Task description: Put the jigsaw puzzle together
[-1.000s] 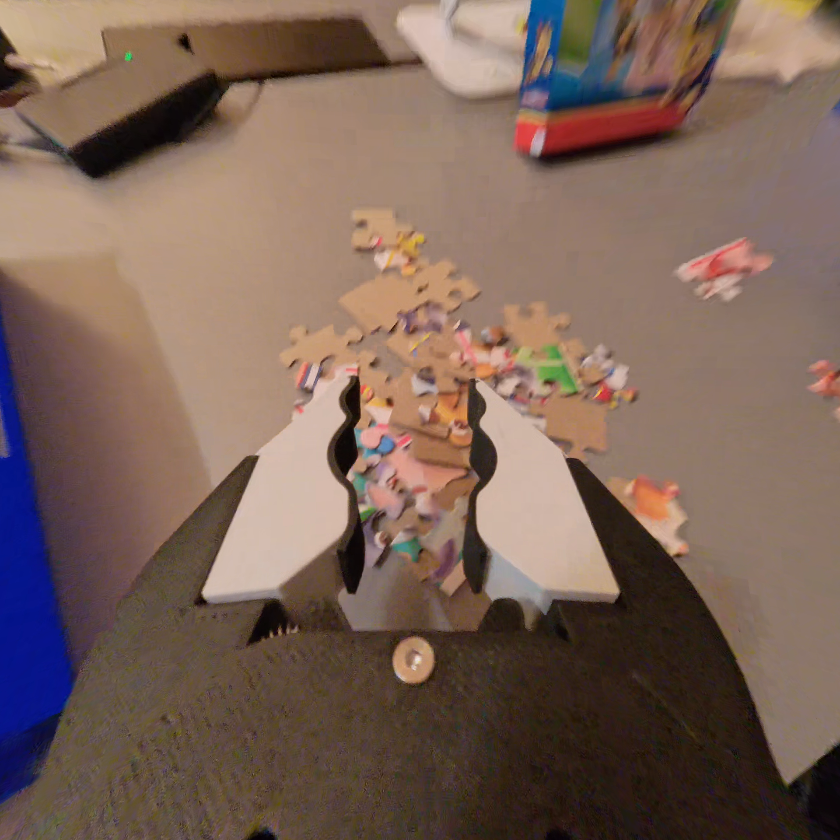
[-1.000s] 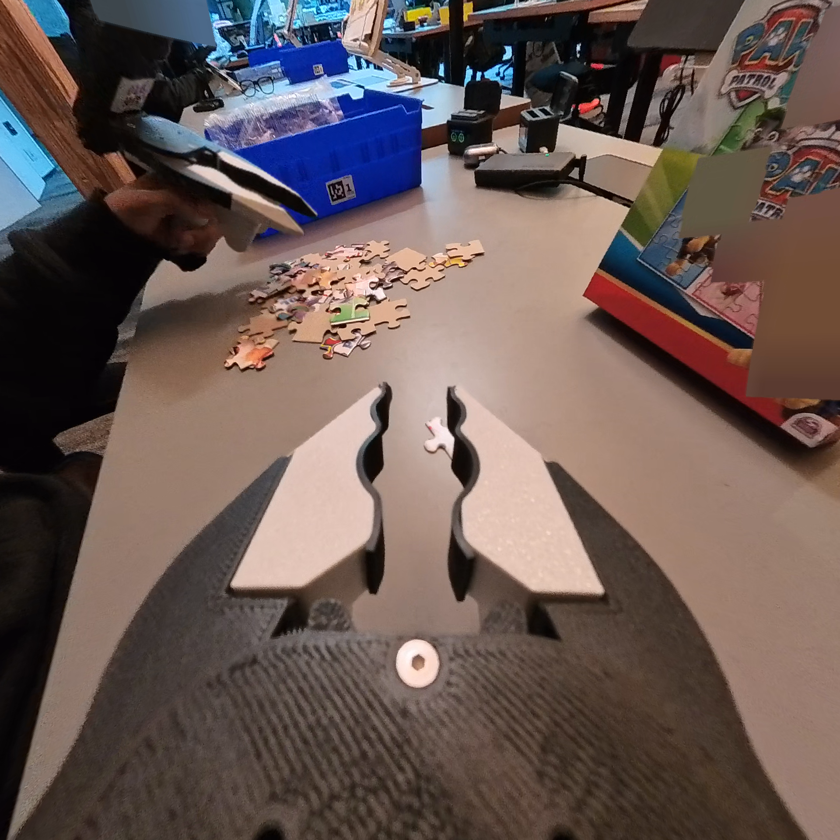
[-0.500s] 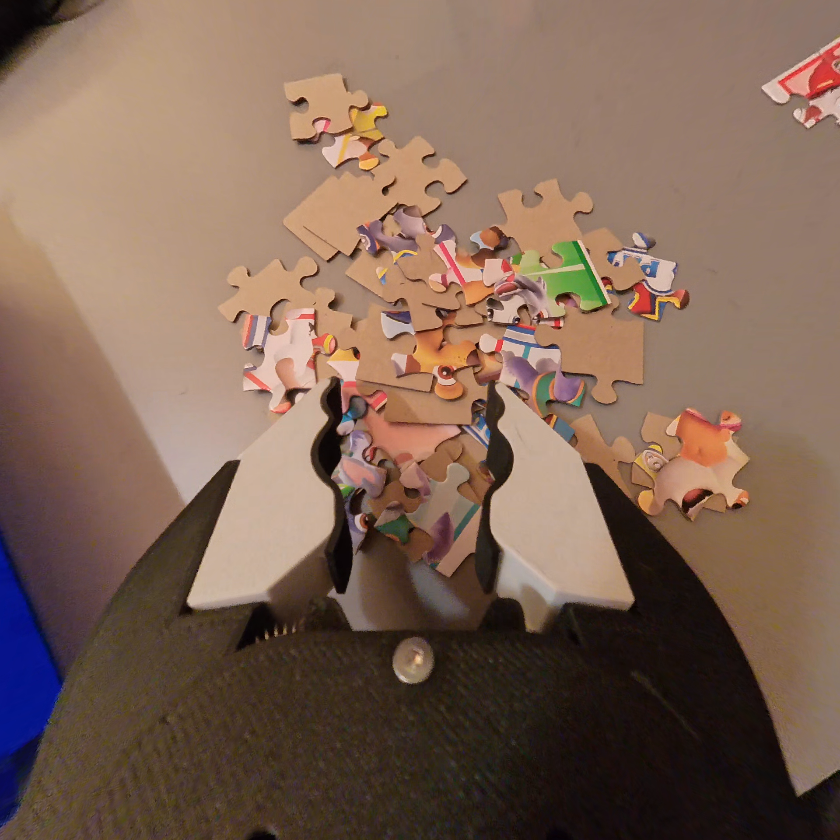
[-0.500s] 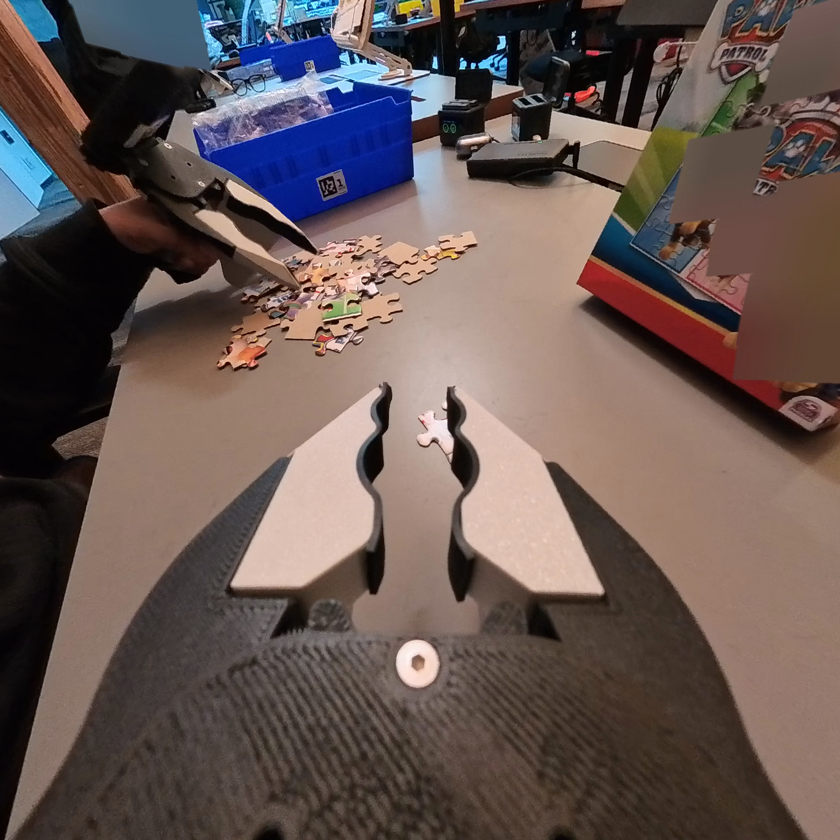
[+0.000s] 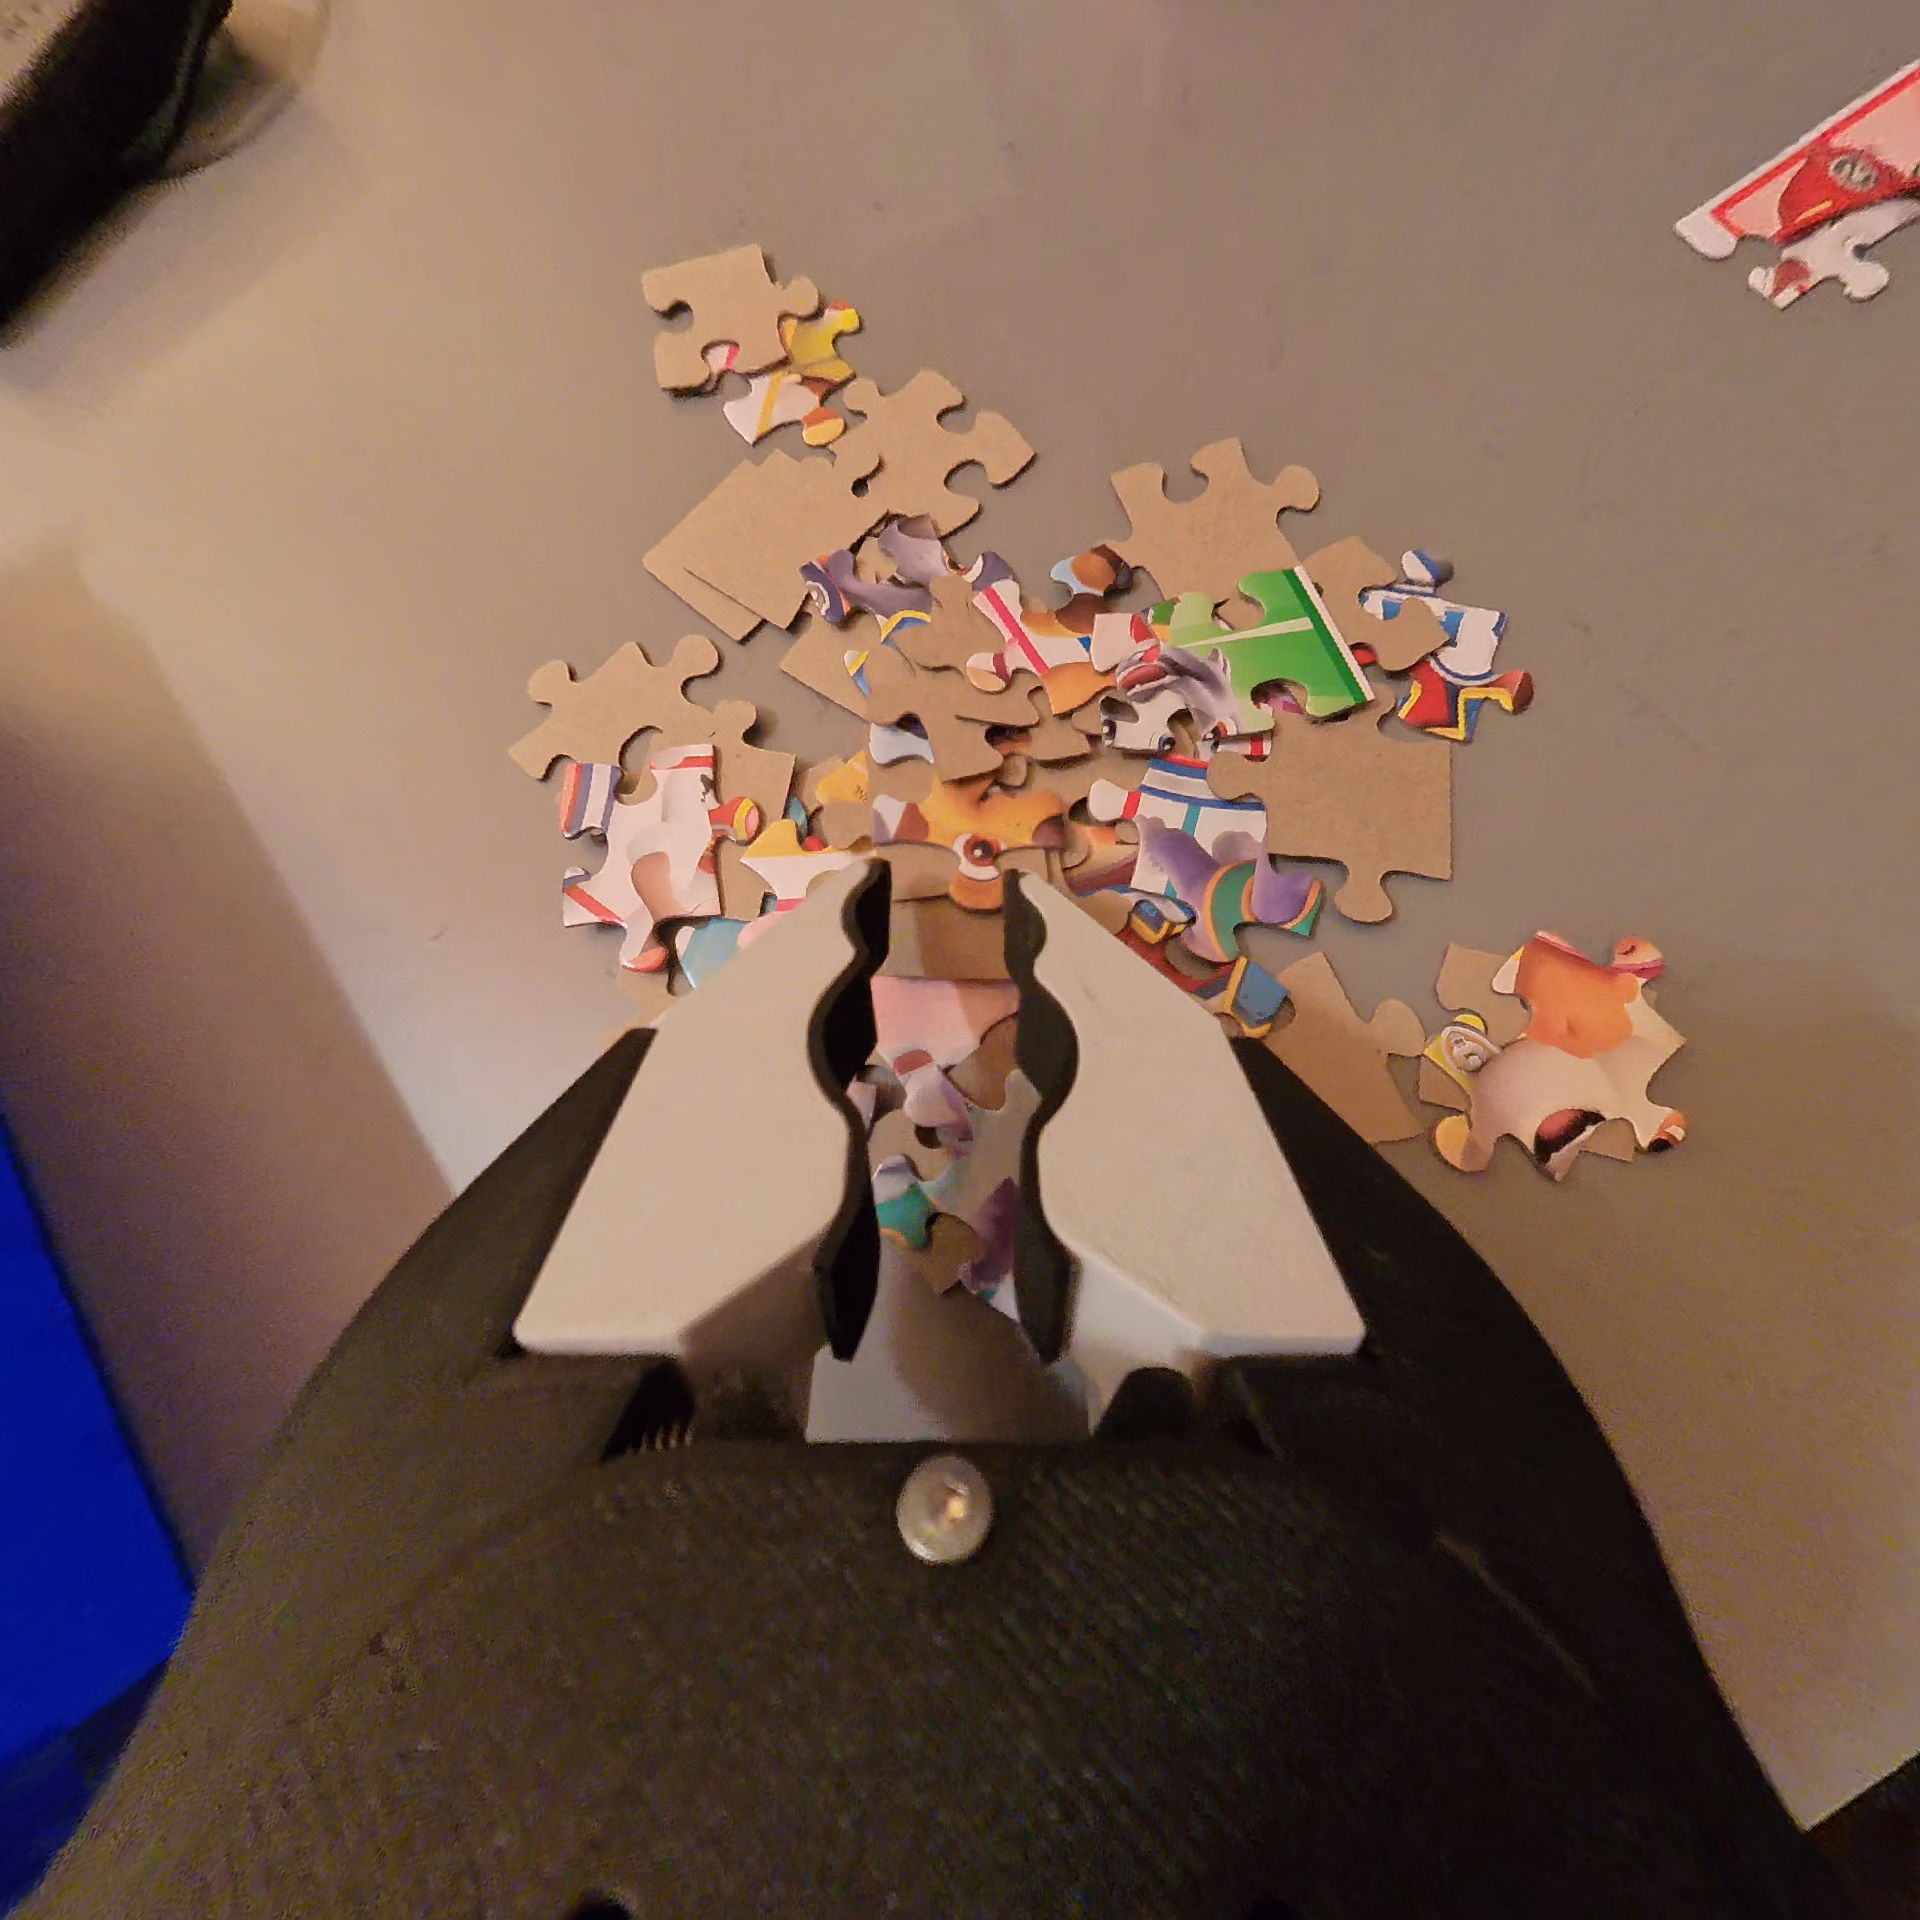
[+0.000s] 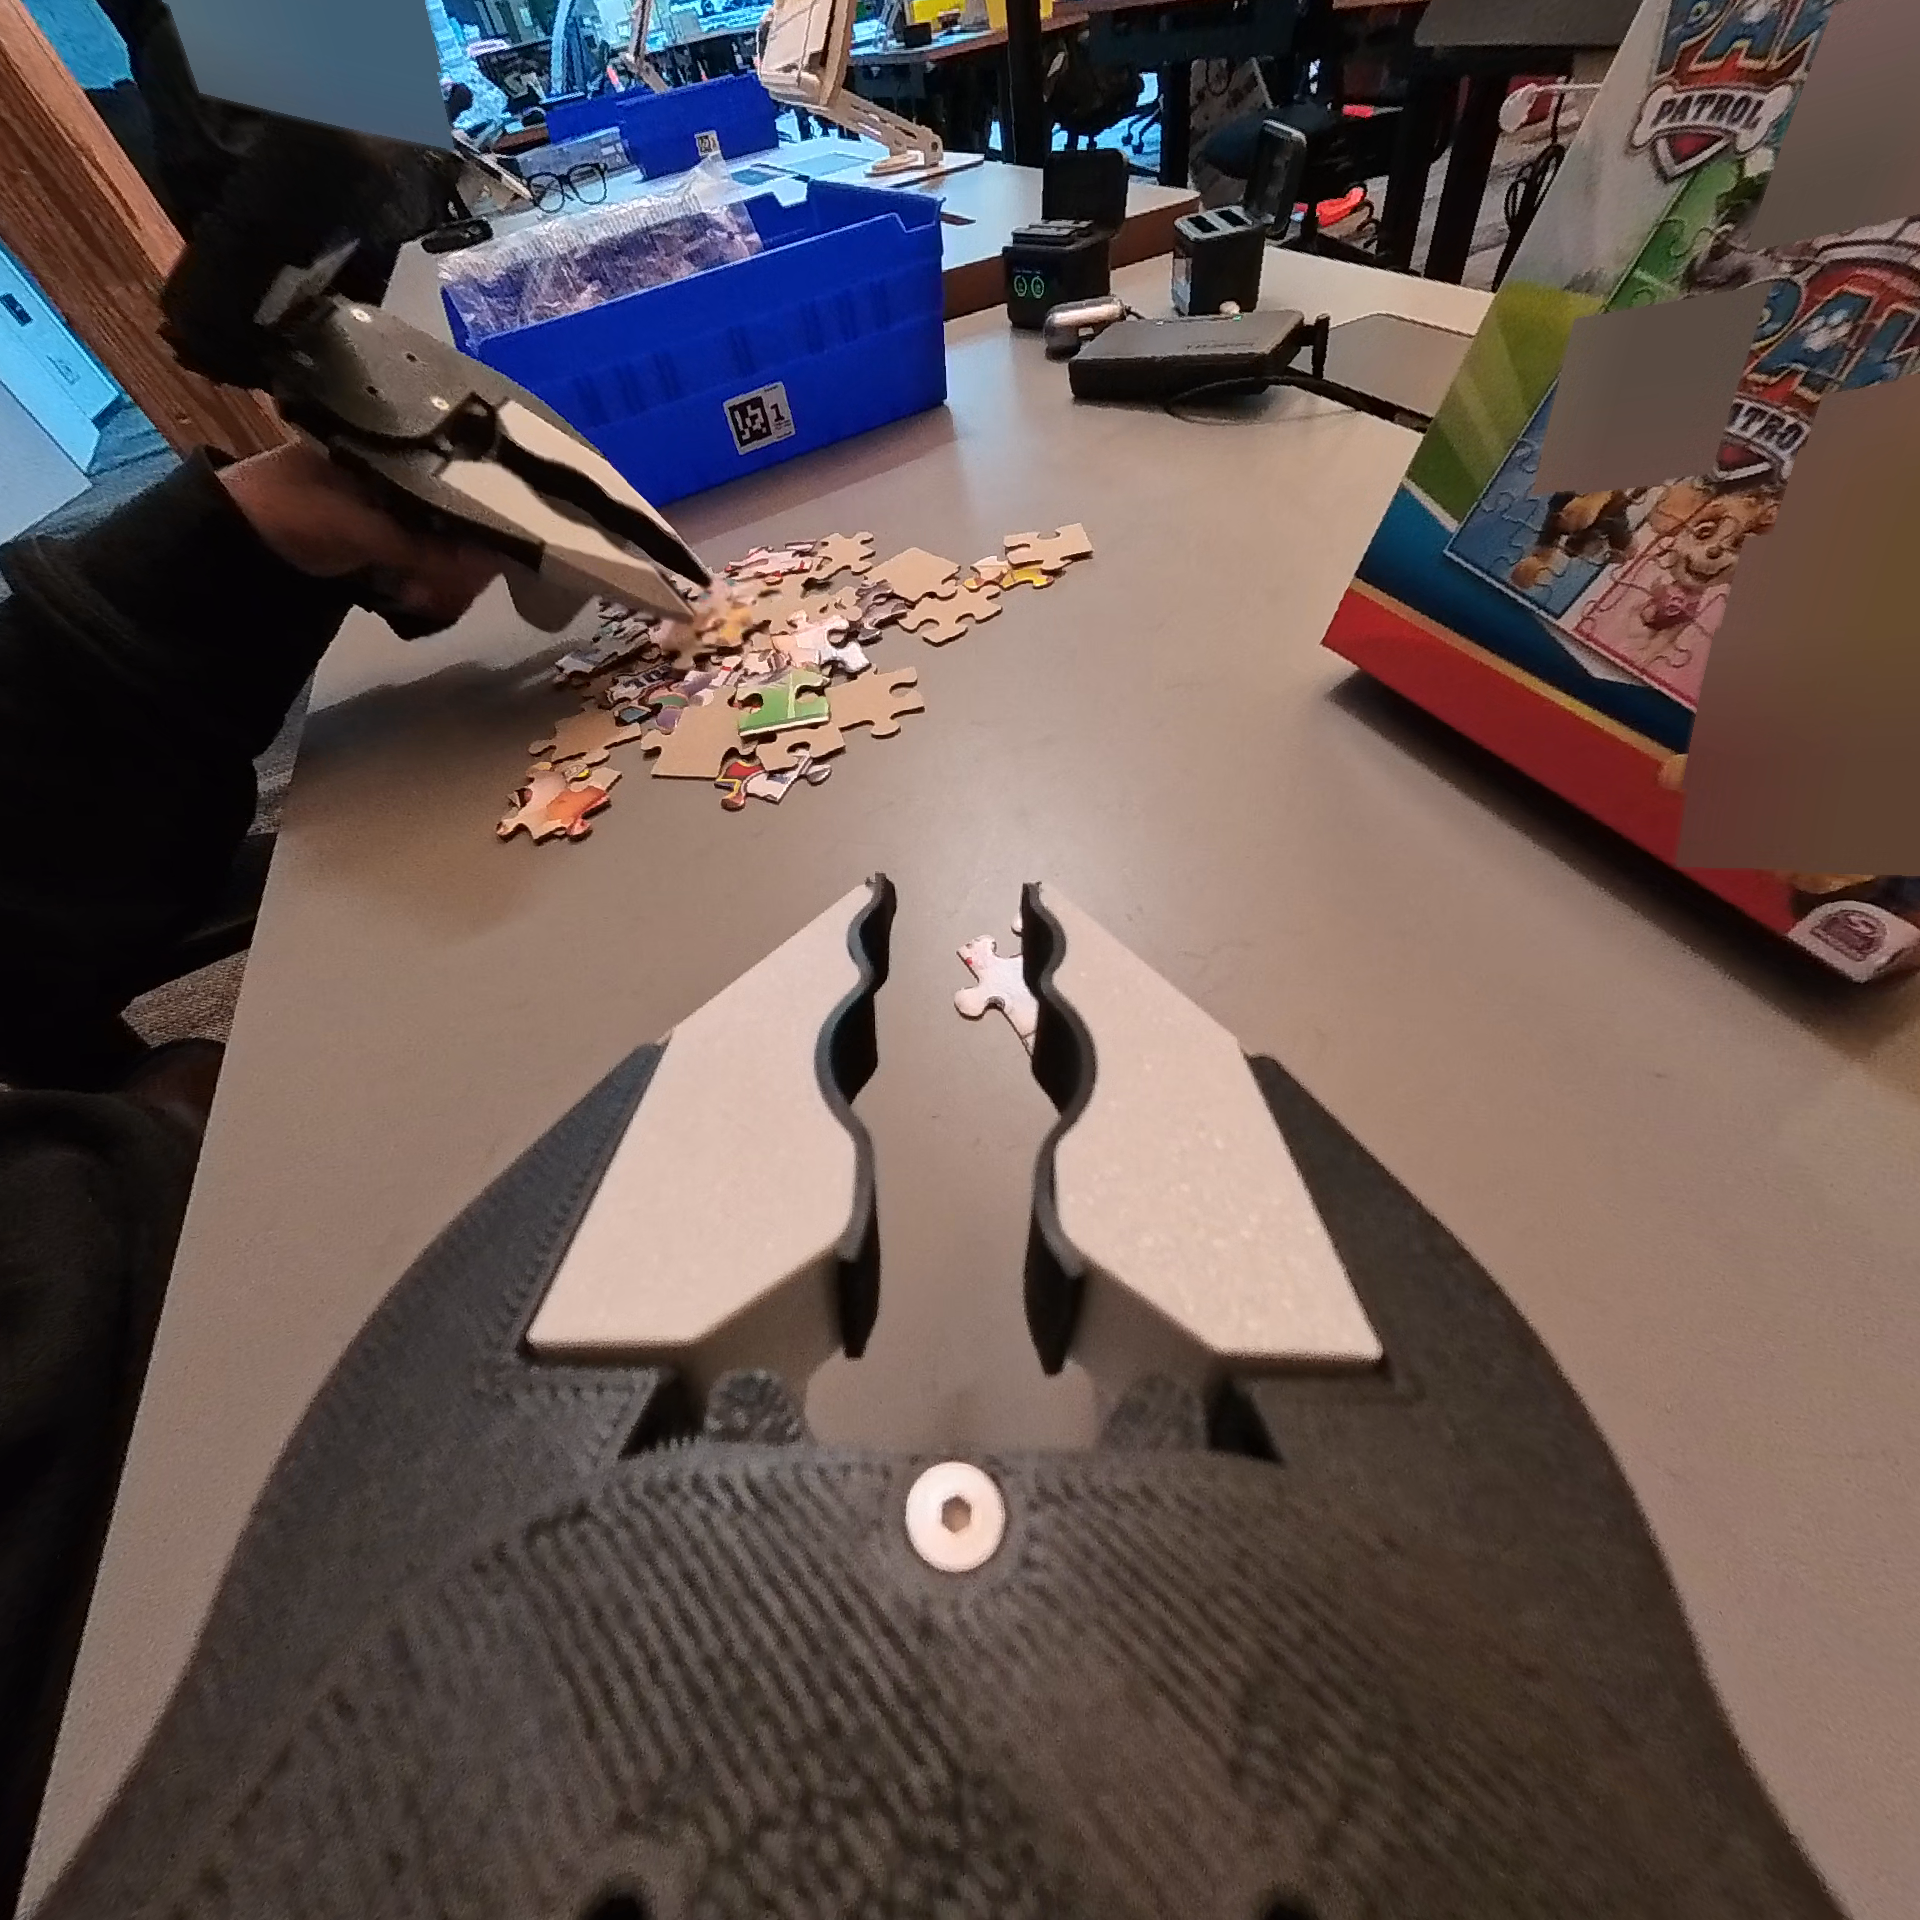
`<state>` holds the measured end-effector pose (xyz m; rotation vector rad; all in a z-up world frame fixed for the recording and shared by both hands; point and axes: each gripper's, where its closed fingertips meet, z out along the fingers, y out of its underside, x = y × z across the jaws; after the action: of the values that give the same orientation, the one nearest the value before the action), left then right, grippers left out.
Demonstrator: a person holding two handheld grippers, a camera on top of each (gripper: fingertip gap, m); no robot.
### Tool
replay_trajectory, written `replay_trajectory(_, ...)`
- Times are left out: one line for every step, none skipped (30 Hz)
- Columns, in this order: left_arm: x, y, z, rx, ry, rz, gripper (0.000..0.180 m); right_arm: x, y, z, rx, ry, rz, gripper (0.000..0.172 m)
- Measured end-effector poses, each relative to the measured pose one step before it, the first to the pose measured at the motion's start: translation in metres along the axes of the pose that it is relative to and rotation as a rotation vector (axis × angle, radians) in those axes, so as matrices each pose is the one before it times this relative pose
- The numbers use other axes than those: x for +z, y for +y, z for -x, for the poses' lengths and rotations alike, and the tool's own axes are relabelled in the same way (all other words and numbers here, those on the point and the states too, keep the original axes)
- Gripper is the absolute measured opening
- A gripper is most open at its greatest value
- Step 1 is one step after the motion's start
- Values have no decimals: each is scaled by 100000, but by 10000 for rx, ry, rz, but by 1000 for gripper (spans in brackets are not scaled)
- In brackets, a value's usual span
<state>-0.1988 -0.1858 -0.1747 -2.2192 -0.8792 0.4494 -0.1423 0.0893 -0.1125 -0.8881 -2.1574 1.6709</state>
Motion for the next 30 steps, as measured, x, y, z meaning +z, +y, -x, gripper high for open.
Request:
replay_trajectory(-140, -190, -3, -23, 18, -108, 15, -1, 3, -4, -4, 1, 2, 23)
replay_trajectory(-123, -176, -29, -13, 30, -99, 11, 9, 12, 4, -2, 0, 3, 23)
replay_trajectory(-115, -168, -31, -2, 22, -93, 7, 5, 5, 16, 0, -7, 4, 23)
replay_trajectory(-88, -123, -6, 7, 1, -71, 3, 4, 6, 11, -2, -4, 5, 23)
replay_trajectory(-61, -65, 56, 2, -41, -33, 1, 11, 6, 6, -5, 2, 6, 23)
replay_trajectory(-23, 1, 156, -17, -95, 7, 3, -2, 10, 5, -6, 3, 6, 23)
replay_trajectory(18, 46, 199, -39, -112, 21, 9, -9, -6, 6, -3, 1, 0, 23)
replay_trajectory(62, 59, 132, -56, -55, 16, 18, -7, -10, 8, -3, -1, -3, 23)
replay_trajectory(119, 55, 16, -91, 28, 6, 31, -5, -13, 4, -6, 1, -4, 23)
replay_trajectory(172, 110, -52, -137, 81, 34, 46, -1, -8, 7, -7, 3, 0, 23)
replay_trajectory(215, 206, -63, -156, 92, 111, 57, -3, 12, 5, -7, 3, 8, 23)
replay_trajectory(223, 250, -104, -134, 94, 138, 66, 2, 10, -1, -6, 2, 8, 23)
replay_trajectory(198, 260, -100, -64, 69, 145, 72, 3, -2, 23, -5, -3, 5, 23)
replay_trajectory(171, 230, -49, 11, -3, 130, 73, 1, -6, 28, -8, -4, 1, 23)
replay_trajectory(154, 238, 2, 71, -60, 142, 73, 1, -5, 18, -13, 1, 1, 23)
replay_trajectory(160, 280, -42, 96, -48, 180, 70, 2, 0, 7, -13, 4, 7, 23)
replay_trajectory(94, 128, -151, 91, 9, 91, 66, 17, 23, 11, -8, 0, 13, 23)
replay_trajectory(-9, -117, -191, 72, 57, -51, 62, 13, 26, 7, -4, -5, 16, 23)
replay_trajectory(-1, 54, -182, 45, 76, 68, 62, 19, 19, 21, -4, -5, 10, 23)
replay_trajectory(-35, 52, -77, 51, 20, 50, 62, 9, 18, 20, -7, -4, 6, 23)
replay_trajectory(-43, 11, -33, 33, 11, 15, 62, 17, 8, 10, -9, 1, 9, 23)
replay_trajectory(-45, -18, 11, 11, -7, -13, 61, -3, 11, -3, -10, 7, 7, 23)
replay_trajectory(-56, -33, 51, 6, -18, -34, 61, 5, 3, -1, -5, 3, 4, 23)
replay_trajectory(-54, -101, 103, 0, -47, -68, 61, 1, -3, -2, -1, 1, -2, 23)
replay_trajectory(-93, -152, 115, -14, -46, -99, 60, -18, 1, -11, 1, 5, -4, 23)
replay_trajectory(-139, -175, 142, -23, -58, -97, 60, -15, -14, -17, 2, 6, -6, 23)
replay_trajectory(-188, -206, 226, -13, -110, -108, 60, -11, -21, -13, 5, 4, -11, 23)
replay_trajectory(-250, -204, 295, 13, -158, -109, 60, -19, -19, -10, 7, -1, -11, 23)
replay_trajectory(-298, -211, 383, 55, -229, -94, 54, -5, -19, 6, 5, -5, -8, 23)
replay_trajectory(-384, -338, 637, 53, -433, -169, 36, -3, -2, 15, 1, -4, -4, 23)
